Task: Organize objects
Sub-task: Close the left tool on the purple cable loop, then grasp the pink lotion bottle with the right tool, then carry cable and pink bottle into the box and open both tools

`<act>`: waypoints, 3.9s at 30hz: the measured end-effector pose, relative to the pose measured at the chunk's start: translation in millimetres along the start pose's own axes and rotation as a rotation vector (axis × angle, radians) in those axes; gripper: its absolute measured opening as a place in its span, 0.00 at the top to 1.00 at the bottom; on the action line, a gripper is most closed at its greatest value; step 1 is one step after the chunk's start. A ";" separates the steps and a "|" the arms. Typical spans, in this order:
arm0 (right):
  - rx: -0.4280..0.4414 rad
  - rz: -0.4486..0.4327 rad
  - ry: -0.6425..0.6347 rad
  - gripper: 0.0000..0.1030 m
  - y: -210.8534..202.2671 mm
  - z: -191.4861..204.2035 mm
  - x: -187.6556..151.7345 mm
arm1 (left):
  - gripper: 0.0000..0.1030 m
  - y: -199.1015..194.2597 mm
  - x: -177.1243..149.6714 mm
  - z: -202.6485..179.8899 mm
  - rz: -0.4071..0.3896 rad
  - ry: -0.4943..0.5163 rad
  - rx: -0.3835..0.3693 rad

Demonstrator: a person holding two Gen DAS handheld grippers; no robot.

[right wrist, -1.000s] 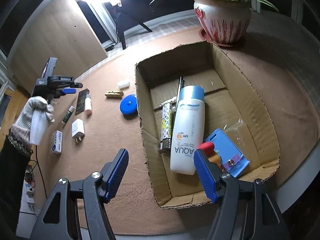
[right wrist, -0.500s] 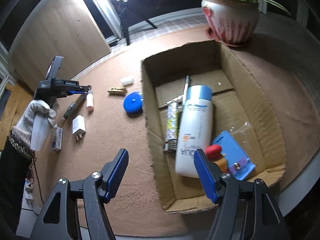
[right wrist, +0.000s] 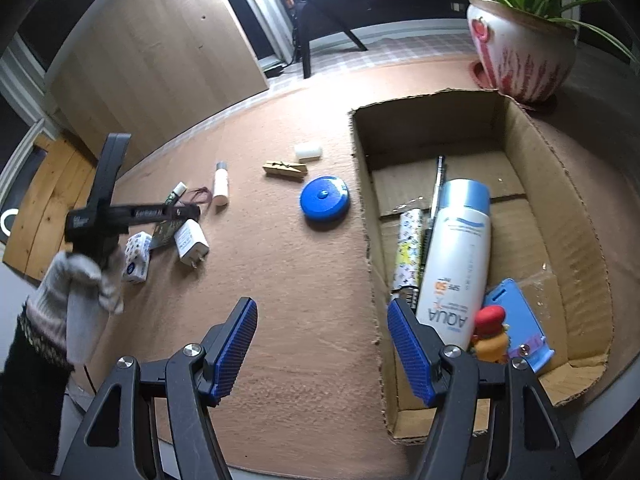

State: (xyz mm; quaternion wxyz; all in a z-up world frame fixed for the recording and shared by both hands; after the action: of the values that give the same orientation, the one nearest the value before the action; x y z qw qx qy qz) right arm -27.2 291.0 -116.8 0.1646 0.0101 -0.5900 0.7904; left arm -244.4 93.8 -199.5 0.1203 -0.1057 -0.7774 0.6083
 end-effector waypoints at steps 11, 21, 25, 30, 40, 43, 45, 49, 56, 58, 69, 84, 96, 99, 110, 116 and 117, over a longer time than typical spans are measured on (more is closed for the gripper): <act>0.019 0.036 -0.097 0.38 15.4 29.6 5.8 | 0.93 -3.7 -68.9 -1.8 0.010 -0.015 -0.064; 0.028 0.053 -0.138 0.38 24.9 48.4 5.1 | 0.52 -39.8 -27.9 16.1 -0.096 -0.089 -0.057; 0.025 0.043 -0.128 0.38 22.2 46.3 5.7 | 0.52 -35.2 1.5 19.8 -0.097 -0.071 0.015; 0.020 0.031 -0.111 0.38 18.8 41.5 10.2 | 0.55 -18.3 21.9 32.3 -0.060 -0.089 0.031; 0.032 0.018 -0.117 0.38 30.0 54.3 56.1 | 0.96 -1.6 18.0 12.7 -0.060 -0.040 0.050; 0.045 0.024 -0.126 0.38 42.2 65.2 79.3 | 0.97 -1.5 14.1 15.3 -0.062 -0.067 0.013; 0.053 0.036 -0.130 0.38 53.6 71.2 92.7 | 0.98 -2.0 10.9 16.8 -0.063 -0.078 -0.001; 0.080 0.083 -0.135 0.38 81.3 84.5 115.9 | 0.98 -4.8 2.4 24.0 -0.075 -0.114 -0.029; 0.073 0.150 -0.145 0.38 123.5 103.1 147.4 | 0.98 -20.7 -18.7 45.9 -0.118 -0.208 -0.105; 0.057 0.164 -0.154 0.38 133.7 108.0 153.4 | 0.98 -27.3 -23.7 49.0 -0.131 -0.215 -0.115; -0.114 0.179 -0.275 0.60 156.9 132.8 161.0 | 0.98 -57.0 -46.1 60.1 -0.185 -0.238 -0.134; -0.007 0.123 -0.255 0.83 103.7 117.3 119.7 | 0.98 -77.7 -60.1 28.1 -0.230 -0.191 -0.146; -0.008 -0.062 -0.103 0.83 1.3 32.3 66.1 | 0.98 -102.9 -75.5 -63.8 -0.254 -0.034 -0.222; -0.033 -0.096 -0.041 0.83 -18.3 0.8 49.7 | 0.98 -102.1 -77.9 -97.4 -0.247 0.025 -0.239; -0.124 -0.123 0.109 0.83 -50.8 -85.8 9.9 | 0.98 -87.1 -86.8 -214.1 -0.189 0.222 -0.296; -0.132 -0.122 0.144 0.83 -52.9 -103.7 2.5 | 0.98 -70.8 -88.5 -257.7 -0.150 0.291 -0.306; -0.133 -0.124 0.148 0.83 -54.0 -105.4 2.0 | 0.98 -67.6 -89.0 -263.7 -0.143 0.300 -0.305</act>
State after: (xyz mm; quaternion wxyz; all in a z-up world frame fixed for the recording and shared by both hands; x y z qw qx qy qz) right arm 4.4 403.6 -98.2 0.2569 -0.0227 -0.6254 0.7364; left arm -77.9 292.7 -78.1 0.2601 -0.1568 -0.8393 0.4510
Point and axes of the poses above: each gripper's, at about its wrist camera, not at the fingertips, and y roughly the way its jaws point, z to its left, x to its top, the point moved 5 cm from there along y, roughly the way its jaws point, and after that the axes turned 13 degrees about z, right-handed, at the moved point
